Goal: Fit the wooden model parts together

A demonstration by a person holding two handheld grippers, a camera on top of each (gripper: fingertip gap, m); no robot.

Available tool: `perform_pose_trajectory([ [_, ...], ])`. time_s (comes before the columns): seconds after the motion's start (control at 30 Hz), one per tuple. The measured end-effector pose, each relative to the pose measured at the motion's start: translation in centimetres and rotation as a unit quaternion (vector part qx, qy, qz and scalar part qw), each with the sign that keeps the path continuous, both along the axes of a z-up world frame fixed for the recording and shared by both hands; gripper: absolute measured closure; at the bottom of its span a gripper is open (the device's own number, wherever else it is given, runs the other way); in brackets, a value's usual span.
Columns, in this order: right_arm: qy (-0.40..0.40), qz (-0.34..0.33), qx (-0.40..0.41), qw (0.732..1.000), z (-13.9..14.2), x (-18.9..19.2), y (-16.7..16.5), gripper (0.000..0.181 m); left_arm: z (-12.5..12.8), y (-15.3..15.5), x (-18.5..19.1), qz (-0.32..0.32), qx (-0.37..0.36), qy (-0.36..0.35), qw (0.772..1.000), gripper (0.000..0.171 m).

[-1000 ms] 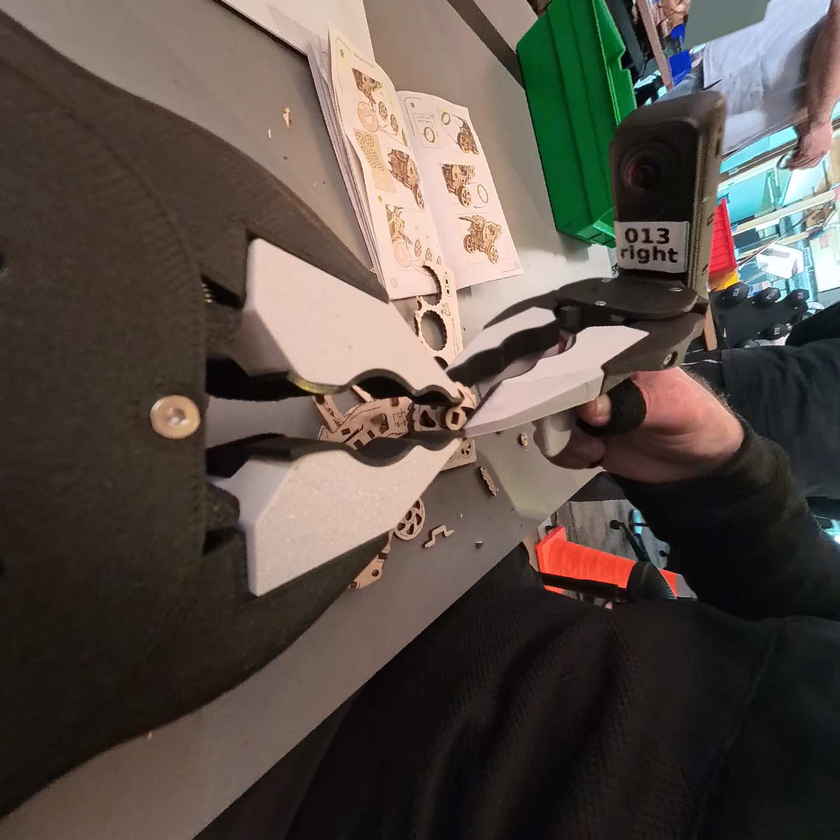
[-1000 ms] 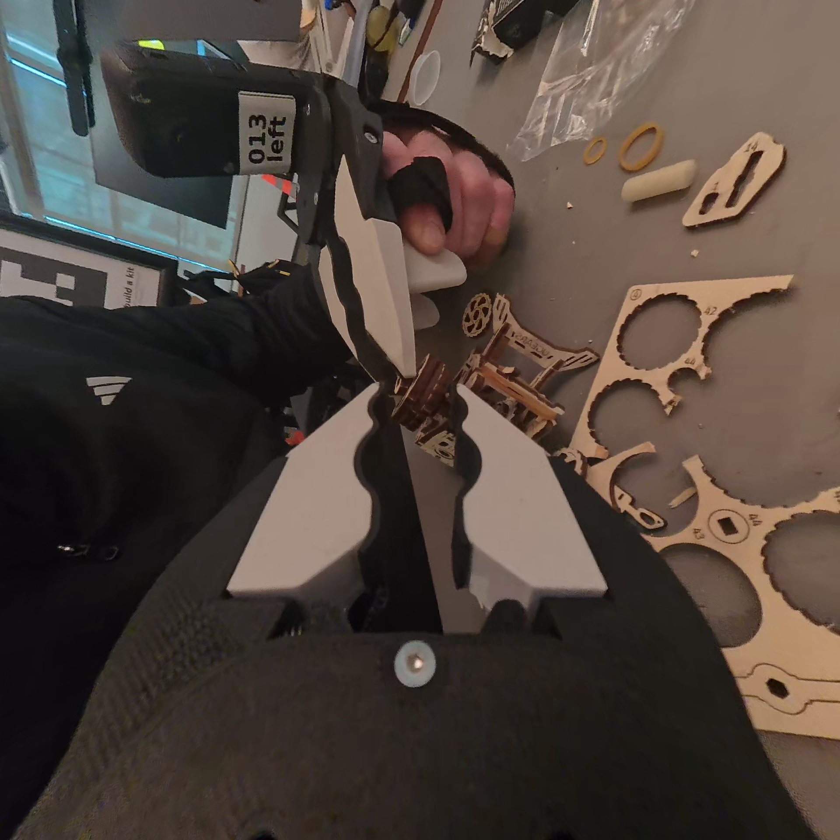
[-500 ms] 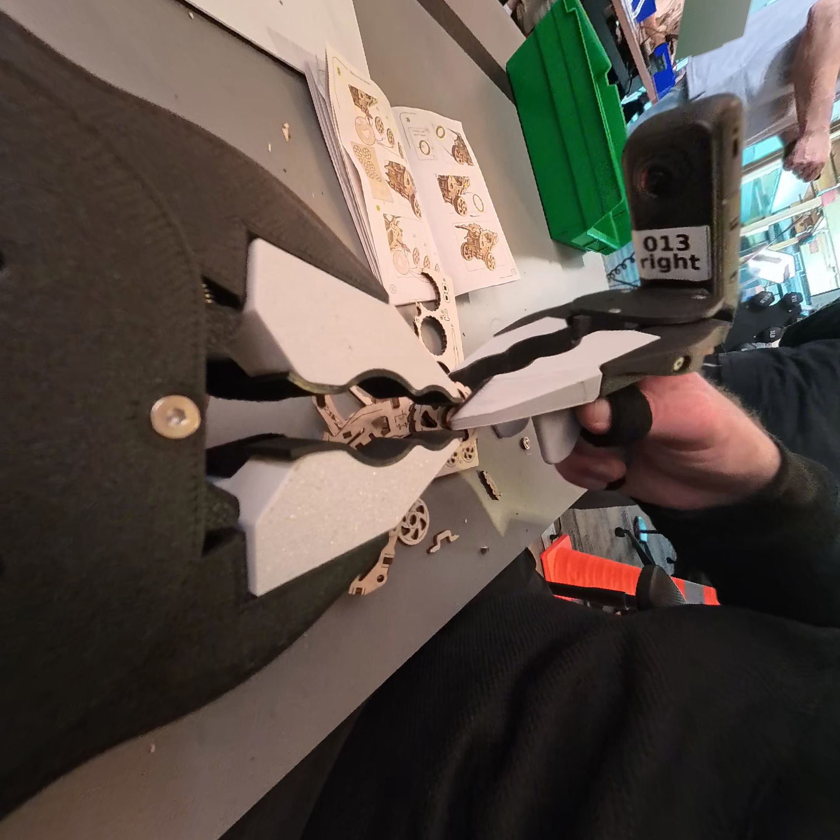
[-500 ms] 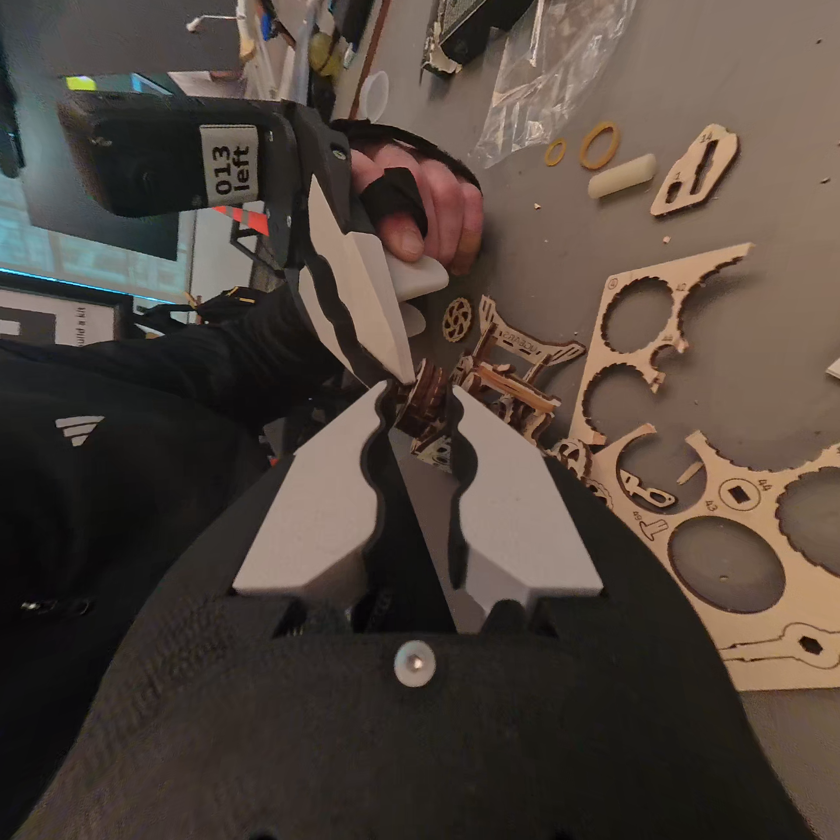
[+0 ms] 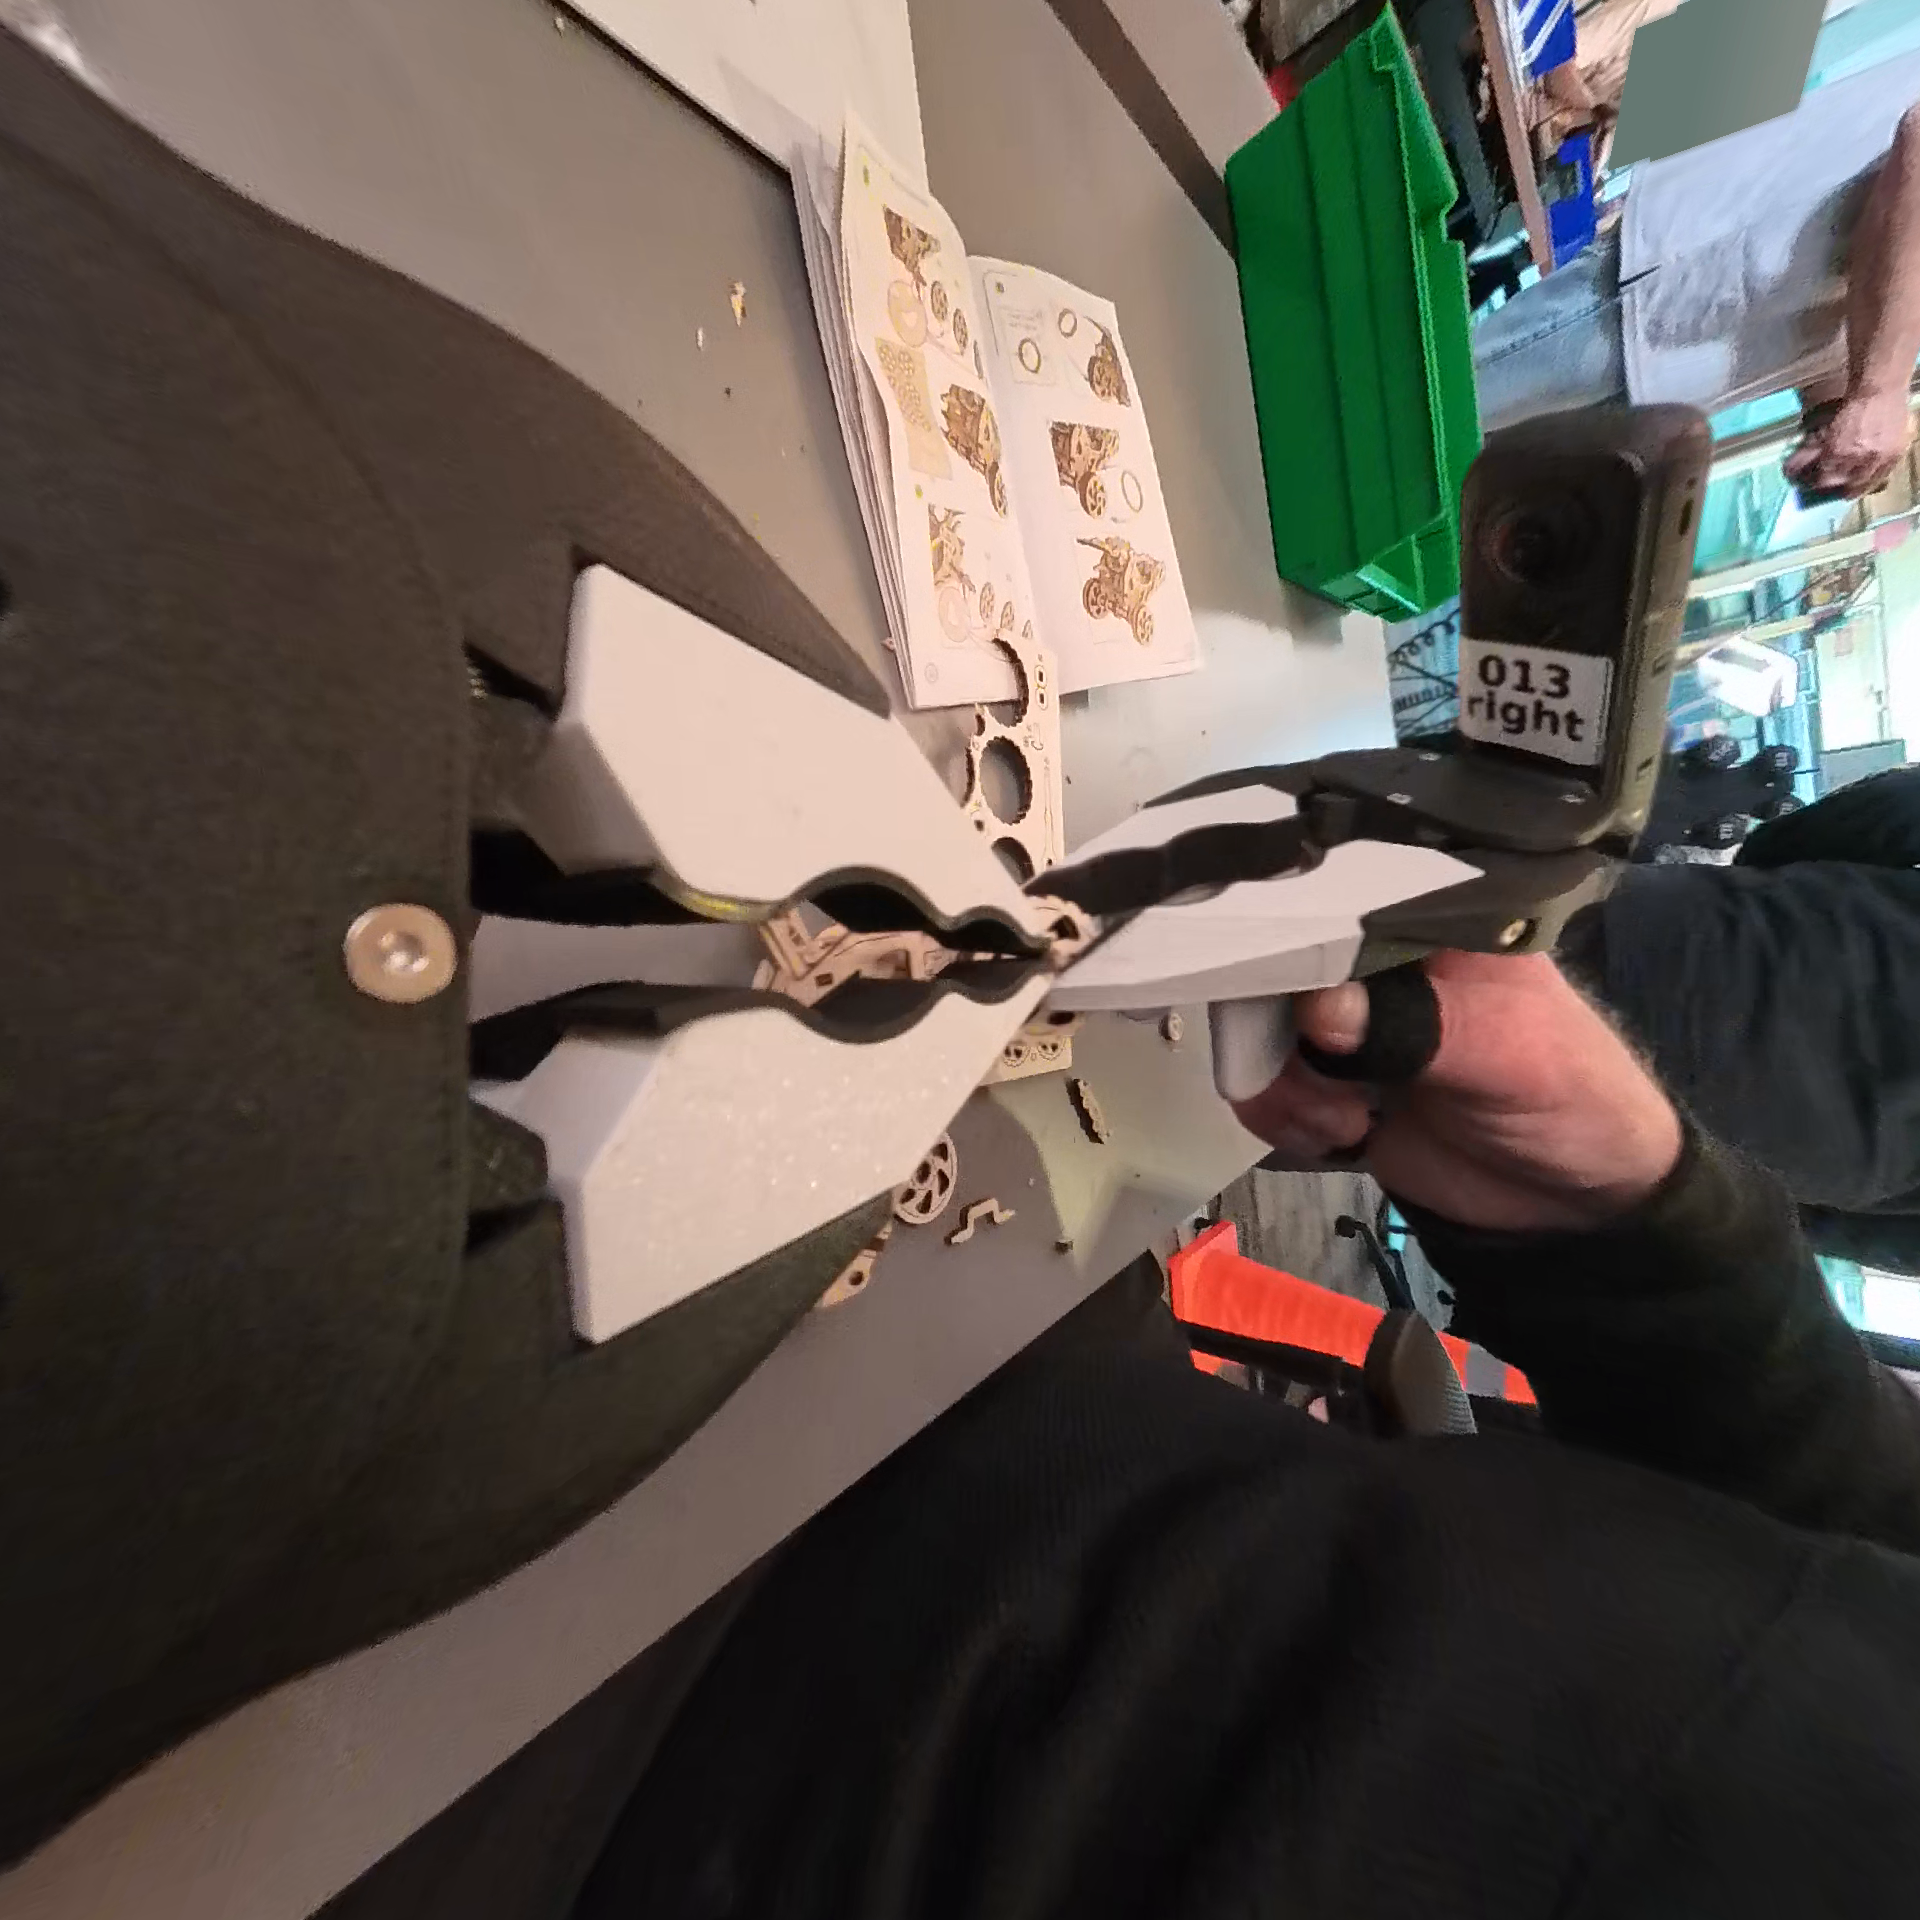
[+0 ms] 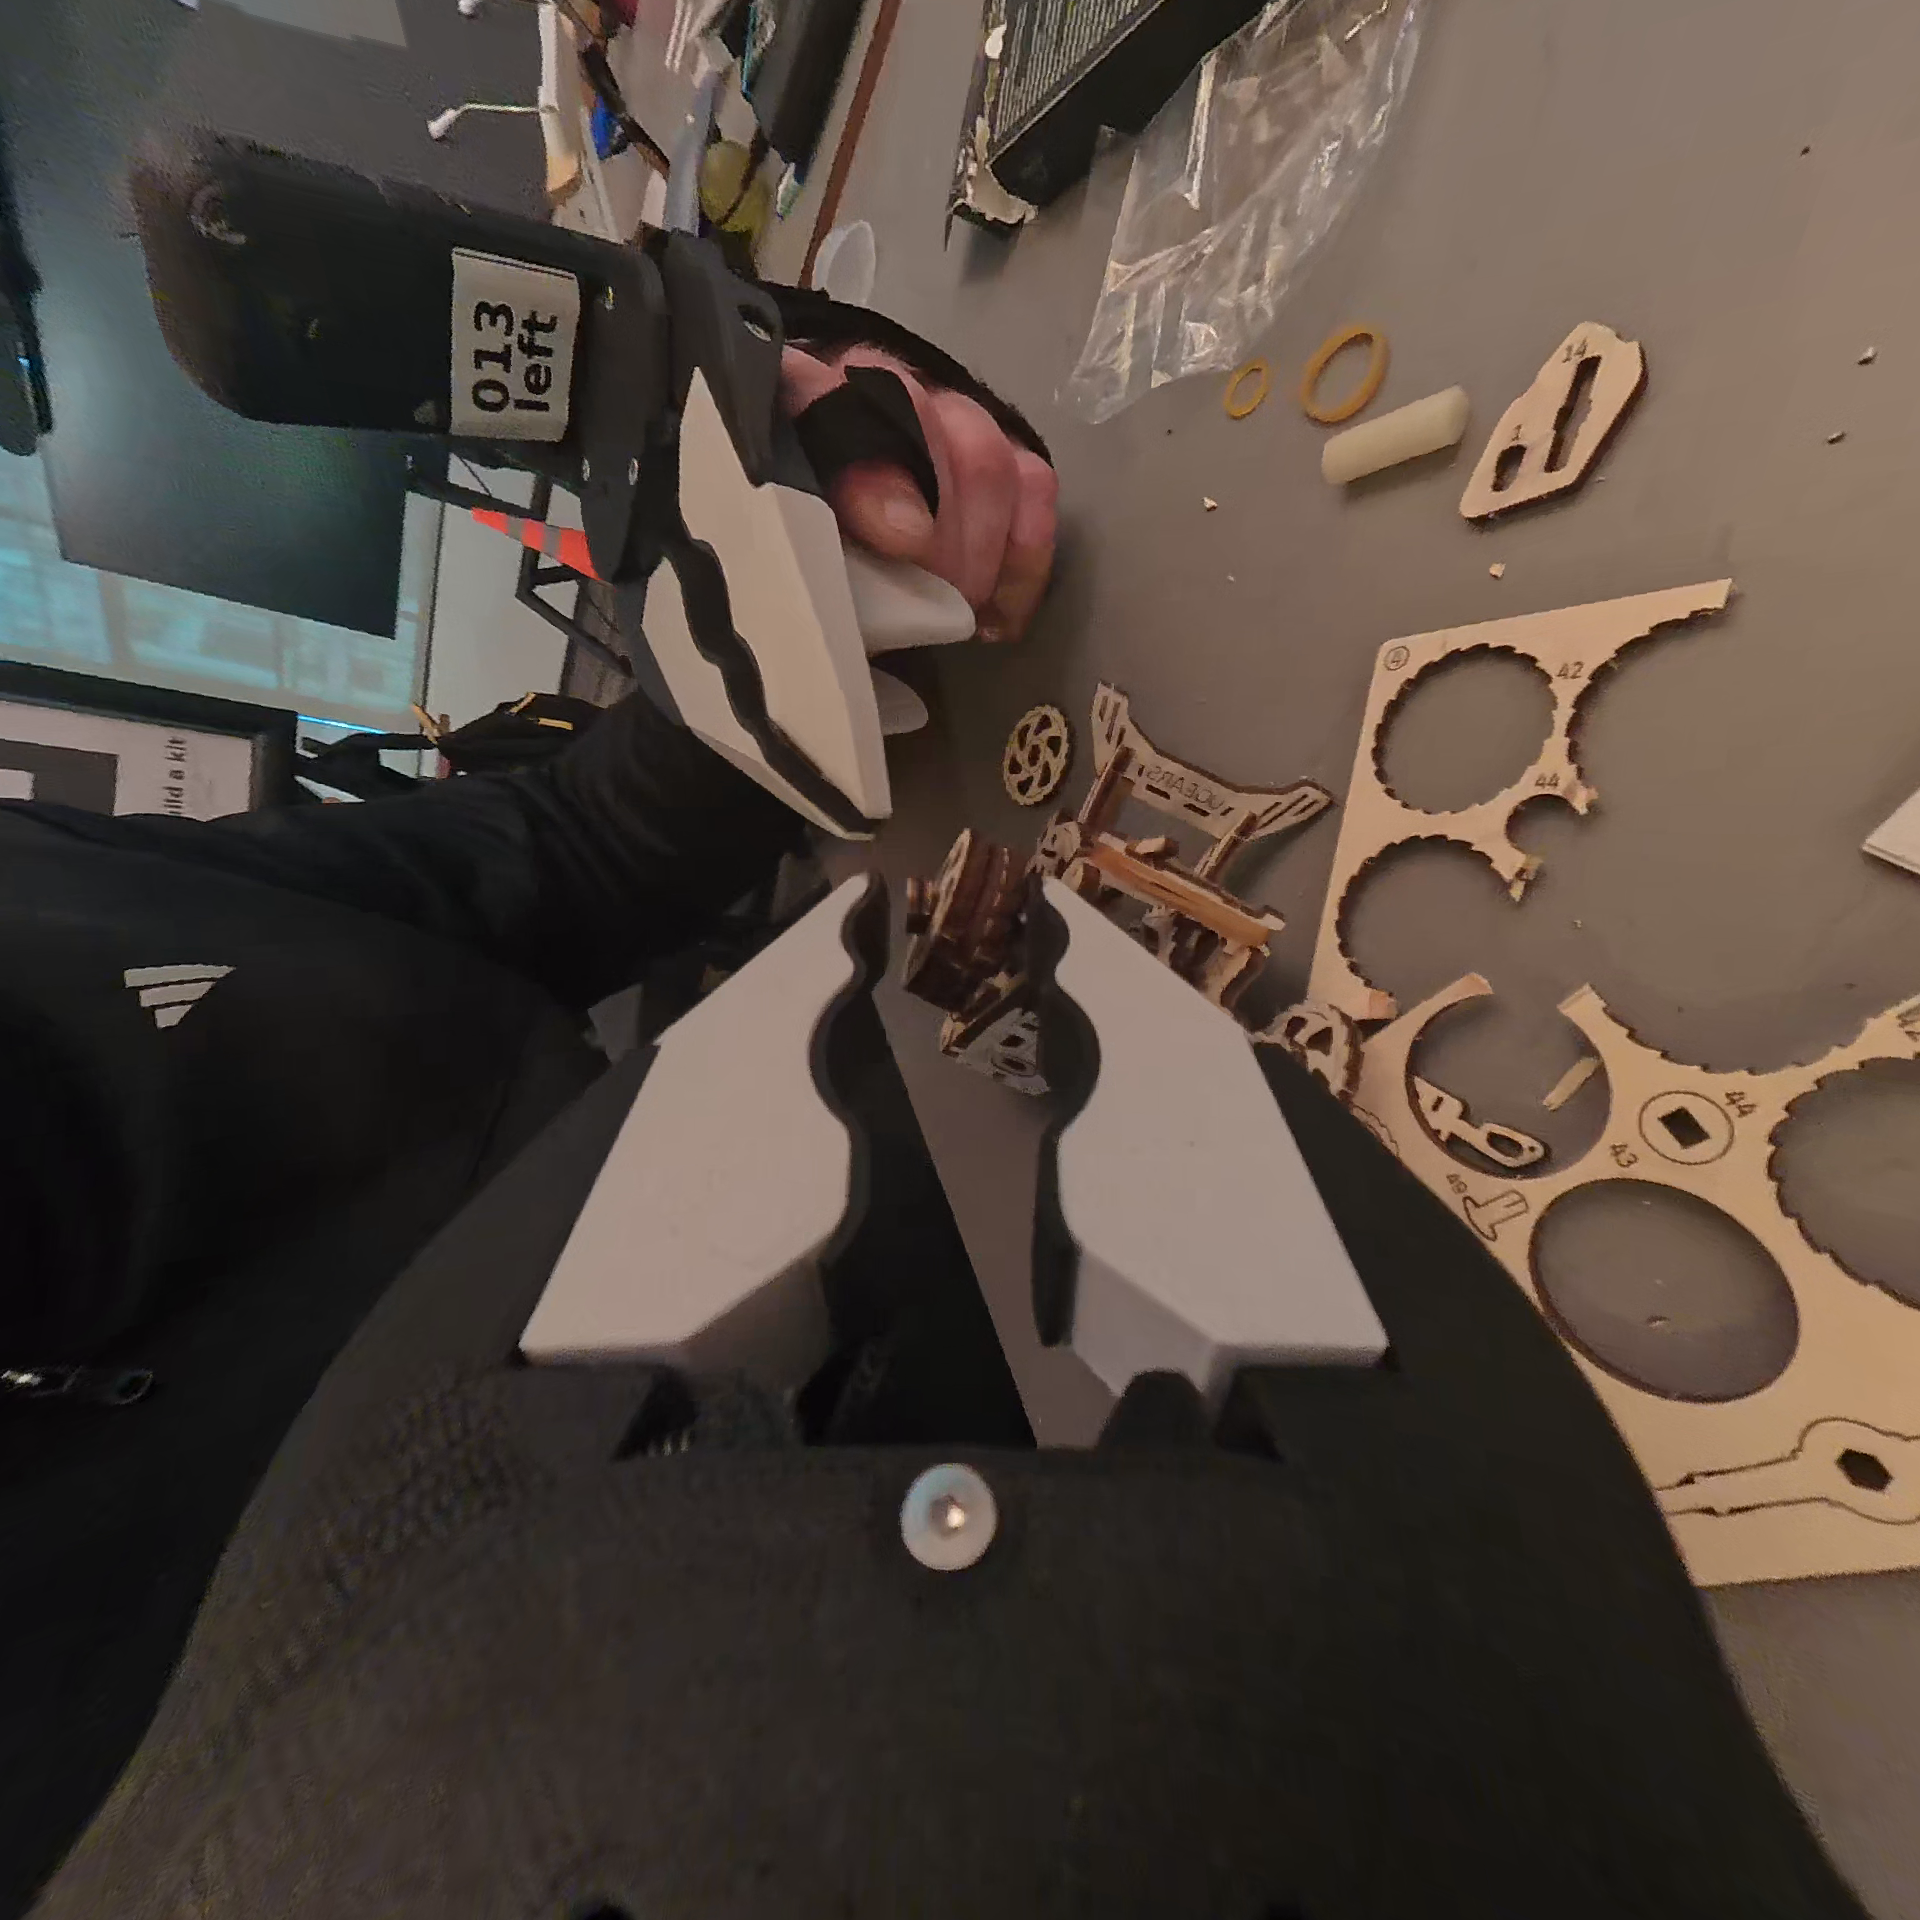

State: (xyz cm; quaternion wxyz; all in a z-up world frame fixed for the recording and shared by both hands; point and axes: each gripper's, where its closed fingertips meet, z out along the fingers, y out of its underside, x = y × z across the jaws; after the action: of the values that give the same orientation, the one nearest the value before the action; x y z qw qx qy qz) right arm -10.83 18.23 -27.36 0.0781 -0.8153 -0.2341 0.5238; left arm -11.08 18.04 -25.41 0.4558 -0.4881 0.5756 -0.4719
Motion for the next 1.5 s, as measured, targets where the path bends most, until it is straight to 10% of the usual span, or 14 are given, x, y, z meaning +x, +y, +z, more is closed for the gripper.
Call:
perform_pose_trajectory([
  [1.5, 0.022, -0.020, 0.025, 0.999, 0.2, 1.4, 0.2, 0.167, -1.2, -0.3, 1.9, 0.027, -0.025, 0.072, 0.997, 0.171],
])
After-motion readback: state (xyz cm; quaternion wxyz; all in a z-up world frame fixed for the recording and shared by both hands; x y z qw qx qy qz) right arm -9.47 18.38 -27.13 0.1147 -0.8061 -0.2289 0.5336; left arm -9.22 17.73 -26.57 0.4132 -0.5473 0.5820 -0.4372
